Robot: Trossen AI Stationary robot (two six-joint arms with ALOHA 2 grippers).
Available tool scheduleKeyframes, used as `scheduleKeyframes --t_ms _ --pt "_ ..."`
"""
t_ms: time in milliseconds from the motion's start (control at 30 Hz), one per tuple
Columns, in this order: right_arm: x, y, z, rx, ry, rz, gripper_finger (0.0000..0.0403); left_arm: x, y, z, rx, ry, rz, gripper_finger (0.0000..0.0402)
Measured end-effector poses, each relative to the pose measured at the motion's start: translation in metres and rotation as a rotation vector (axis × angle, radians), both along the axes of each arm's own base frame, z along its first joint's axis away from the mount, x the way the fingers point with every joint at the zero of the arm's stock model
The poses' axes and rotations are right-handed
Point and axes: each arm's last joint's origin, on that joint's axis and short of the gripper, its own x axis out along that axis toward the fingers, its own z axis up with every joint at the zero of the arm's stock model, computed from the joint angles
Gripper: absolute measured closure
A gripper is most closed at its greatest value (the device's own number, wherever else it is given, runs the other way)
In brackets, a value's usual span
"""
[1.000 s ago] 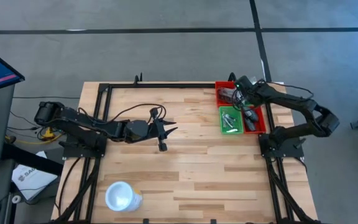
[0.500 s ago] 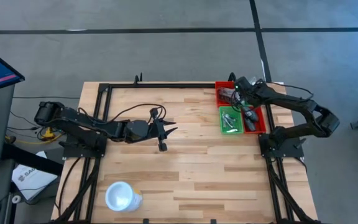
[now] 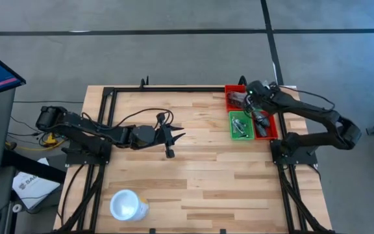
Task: Pick & Place Travel size toiletries
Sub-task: Return to Home Position
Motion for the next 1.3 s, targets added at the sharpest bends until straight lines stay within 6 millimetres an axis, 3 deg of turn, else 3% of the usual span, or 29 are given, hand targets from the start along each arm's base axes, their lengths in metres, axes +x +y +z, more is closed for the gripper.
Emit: scheduleKeyframes --t_ms 300,600,1000,1167,1300 --pt "0.005 0.029 0.028 -0.09 -0.225 0.07 0.0229 0.0 0.0 0.0 0.0 -0.001 -0.001 0.032" --pt "0.037 0.072 0.056 -0.125 -0.544 0.427 0.0236 -0.005 0.008 0.004 0.0 0.001 0.026 0.032" --pt "0.064 0.136 0.082 -0.218 -0.753 0.835 0.0244 -0.089 0.015 0.003 -0.098 -0.173 0.033 0.032" --pt "0.065 0.147 0.083 -0.231 -0.753 0.891 0.0244 -0.116 0.013 -0.003 -0.113 -0.231 0.004 0.032" --pt "0.065 0.148 0.068 -0.246 -0.802 0.888 0.0244 -0.129 0.013 -0.01 -0.12 -0.257 -0.009 0.032"
